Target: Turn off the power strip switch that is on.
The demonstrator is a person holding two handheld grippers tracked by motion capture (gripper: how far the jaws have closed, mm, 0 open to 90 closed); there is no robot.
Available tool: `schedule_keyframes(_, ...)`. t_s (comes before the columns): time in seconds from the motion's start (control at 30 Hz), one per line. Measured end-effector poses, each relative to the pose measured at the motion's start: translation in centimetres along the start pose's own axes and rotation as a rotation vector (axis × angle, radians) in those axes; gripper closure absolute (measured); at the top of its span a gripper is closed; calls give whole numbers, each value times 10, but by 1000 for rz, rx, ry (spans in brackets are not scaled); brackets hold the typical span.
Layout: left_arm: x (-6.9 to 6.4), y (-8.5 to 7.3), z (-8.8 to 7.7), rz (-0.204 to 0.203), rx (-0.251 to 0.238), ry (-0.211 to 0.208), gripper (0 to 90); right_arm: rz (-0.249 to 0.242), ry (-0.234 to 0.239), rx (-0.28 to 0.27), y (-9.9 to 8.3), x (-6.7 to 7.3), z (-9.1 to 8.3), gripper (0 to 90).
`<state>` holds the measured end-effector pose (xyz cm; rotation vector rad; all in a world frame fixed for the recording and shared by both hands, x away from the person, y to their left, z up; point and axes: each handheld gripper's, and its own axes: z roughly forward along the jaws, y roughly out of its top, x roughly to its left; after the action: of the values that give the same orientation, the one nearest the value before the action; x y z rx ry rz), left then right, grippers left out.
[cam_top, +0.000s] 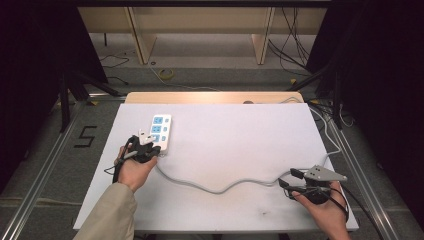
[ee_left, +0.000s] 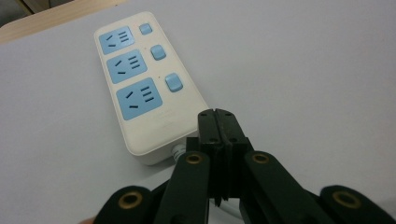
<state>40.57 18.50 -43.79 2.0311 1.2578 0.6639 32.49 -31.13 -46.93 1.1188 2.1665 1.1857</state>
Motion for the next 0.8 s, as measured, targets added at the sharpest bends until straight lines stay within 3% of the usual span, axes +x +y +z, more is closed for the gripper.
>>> schedule_keyframes(0.4, 3, 12, 7, 6, 3, 6, 898, -5, 1, 3, 0, 0, 1, 395)
schedule_keyframes(0.8, 7, 24, 18, 50, 24, 27, 898, -8, 3, 9, 0, 1, 2, 395)
